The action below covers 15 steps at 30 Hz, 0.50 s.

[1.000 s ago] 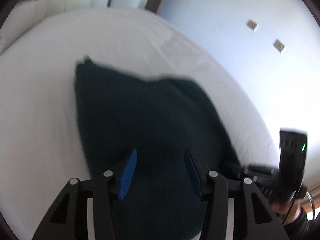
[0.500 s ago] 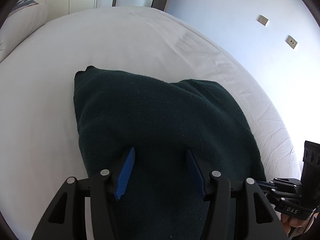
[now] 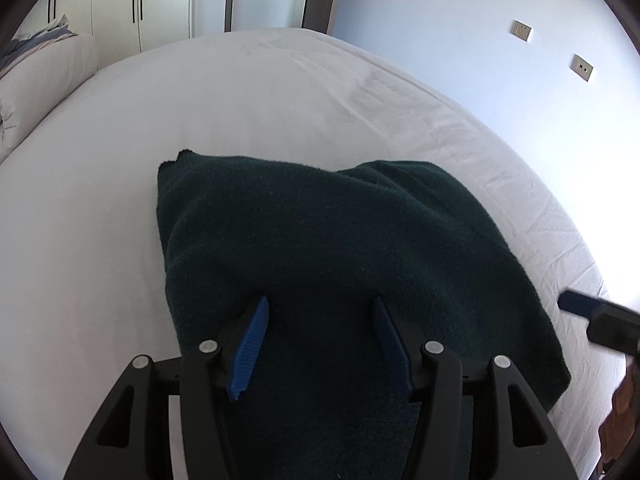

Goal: Fold small clothes

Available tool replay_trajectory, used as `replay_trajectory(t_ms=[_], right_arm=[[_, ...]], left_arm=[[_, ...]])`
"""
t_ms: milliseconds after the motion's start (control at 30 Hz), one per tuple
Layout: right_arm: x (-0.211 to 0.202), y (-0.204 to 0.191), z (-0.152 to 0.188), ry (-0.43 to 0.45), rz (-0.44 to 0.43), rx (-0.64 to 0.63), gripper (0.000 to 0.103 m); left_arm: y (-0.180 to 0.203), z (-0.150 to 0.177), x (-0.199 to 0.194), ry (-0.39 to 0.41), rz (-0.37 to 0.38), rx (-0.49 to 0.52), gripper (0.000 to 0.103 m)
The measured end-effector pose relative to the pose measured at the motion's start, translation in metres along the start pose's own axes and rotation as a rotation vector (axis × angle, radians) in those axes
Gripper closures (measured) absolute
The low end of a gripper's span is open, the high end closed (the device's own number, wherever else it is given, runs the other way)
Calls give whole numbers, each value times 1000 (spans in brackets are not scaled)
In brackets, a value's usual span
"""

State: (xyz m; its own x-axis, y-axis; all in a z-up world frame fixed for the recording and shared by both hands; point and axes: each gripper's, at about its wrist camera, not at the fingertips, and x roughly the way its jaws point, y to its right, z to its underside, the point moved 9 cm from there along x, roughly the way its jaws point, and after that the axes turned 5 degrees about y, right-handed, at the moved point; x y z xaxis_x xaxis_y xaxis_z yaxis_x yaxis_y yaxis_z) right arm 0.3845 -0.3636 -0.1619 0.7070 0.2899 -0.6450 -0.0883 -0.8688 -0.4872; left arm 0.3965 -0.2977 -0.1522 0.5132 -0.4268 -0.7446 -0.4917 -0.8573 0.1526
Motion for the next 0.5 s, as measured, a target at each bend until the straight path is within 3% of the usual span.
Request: replay_trajectory(t_ms=[67, 133, 200, 233, 300, 400, 500], right_arm=[[5, -1, -8, -11, 9, -12, 21], [15, 0, -12, -44, 6, -4, 21], [24, 2, -15, -80, -14, 23, 21], [30, 5, -17, -100, -29, 44, 21], [39, 14, -21, -121, -46, 102, 21], [58, 29, -22, -166, -94, 234, 21], [74, 32, -18, -214, -114, 253, 21]], left_arm=[[-4, -1, -13, -11, 31, -32, 35], [-10, -4, -34, 18, 71, -77, 13], [-24, -4, -48, 54, 56, -115, 0], [-32, -2, -50, 50, 65, -143, 0], [-50, 11, -37, -35, 112, -235, 2], [-70, 25, -23, -93, 97, -301, 12], [-66, 35, -4, -173, 217, -386, 19]])
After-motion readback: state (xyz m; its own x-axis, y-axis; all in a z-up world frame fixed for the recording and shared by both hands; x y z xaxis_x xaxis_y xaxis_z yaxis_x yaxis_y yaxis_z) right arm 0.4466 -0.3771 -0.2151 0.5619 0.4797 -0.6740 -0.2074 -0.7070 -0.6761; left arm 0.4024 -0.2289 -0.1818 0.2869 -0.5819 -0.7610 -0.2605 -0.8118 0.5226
